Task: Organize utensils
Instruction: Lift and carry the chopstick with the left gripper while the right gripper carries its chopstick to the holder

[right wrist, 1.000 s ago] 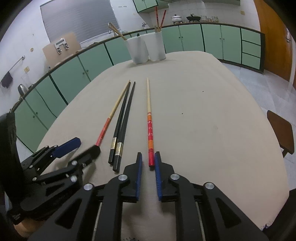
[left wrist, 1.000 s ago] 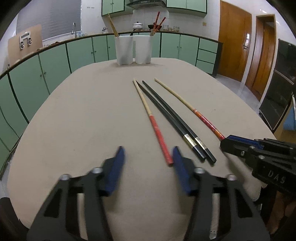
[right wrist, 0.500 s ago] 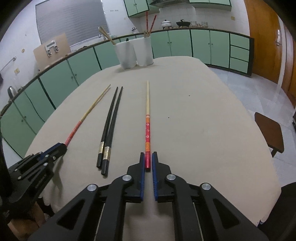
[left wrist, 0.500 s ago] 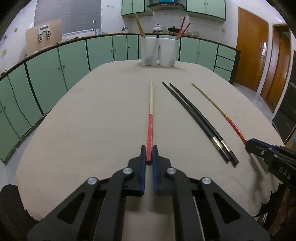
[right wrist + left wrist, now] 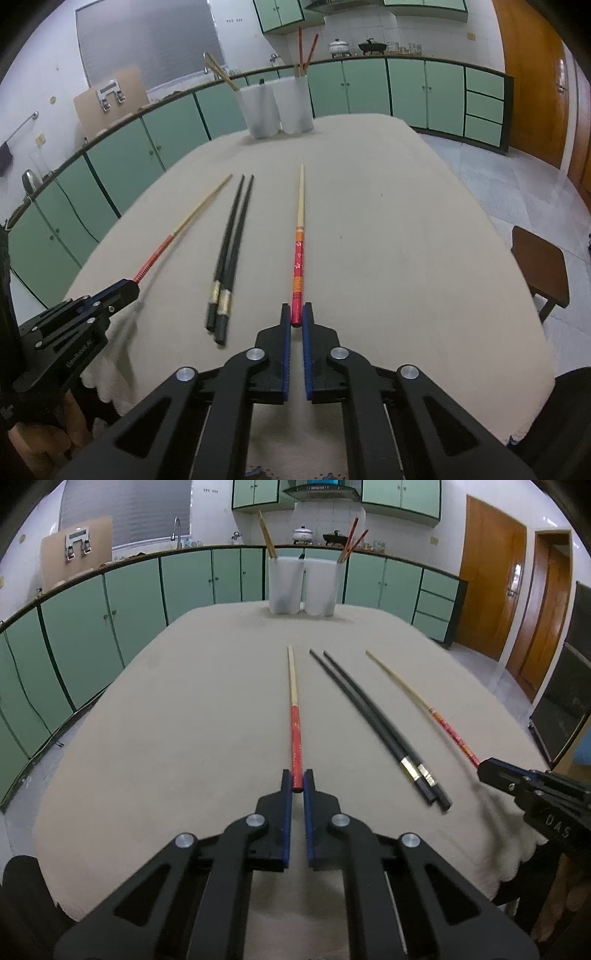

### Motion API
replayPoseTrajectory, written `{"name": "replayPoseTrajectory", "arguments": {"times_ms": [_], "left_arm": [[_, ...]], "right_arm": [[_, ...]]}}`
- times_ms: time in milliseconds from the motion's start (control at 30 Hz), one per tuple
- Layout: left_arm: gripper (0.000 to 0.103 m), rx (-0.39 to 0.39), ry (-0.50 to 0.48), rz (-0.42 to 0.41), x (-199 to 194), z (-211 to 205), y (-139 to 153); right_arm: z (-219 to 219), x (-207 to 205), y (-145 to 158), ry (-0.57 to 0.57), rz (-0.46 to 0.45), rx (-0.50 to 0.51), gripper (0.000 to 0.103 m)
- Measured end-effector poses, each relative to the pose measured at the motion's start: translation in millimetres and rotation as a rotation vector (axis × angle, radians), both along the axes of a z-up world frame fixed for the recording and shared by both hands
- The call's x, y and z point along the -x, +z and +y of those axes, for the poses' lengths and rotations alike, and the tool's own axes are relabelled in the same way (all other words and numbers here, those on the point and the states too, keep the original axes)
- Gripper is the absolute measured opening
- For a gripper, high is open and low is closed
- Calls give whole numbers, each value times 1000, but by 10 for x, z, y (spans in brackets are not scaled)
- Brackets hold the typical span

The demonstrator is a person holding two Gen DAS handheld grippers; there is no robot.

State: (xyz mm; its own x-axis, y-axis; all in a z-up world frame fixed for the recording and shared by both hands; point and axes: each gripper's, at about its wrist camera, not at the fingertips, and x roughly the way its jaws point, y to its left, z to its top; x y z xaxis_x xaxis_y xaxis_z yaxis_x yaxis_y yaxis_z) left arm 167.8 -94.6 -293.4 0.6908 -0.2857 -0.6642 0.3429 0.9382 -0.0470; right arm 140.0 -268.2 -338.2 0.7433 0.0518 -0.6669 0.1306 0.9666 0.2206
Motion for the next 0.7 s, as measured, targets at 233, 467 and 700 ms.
{"name": "replayPoseTrajectory", "arguments": {"times_ms": [233, 467, 700], "left_arm": [[5, 10, 13, -19, 87, 71, 294], [5, 41, 14, -48, 122, 103, 673], [5, 53, 0, -110, 8, 110, 1154]], "right_arm": [[11, 105, 335, 2, -70, 1, 6], [-24, 143, 807, 14, -157, 10, 6], [-37, -36, 1318, 69, -215, 64, 6]]}}
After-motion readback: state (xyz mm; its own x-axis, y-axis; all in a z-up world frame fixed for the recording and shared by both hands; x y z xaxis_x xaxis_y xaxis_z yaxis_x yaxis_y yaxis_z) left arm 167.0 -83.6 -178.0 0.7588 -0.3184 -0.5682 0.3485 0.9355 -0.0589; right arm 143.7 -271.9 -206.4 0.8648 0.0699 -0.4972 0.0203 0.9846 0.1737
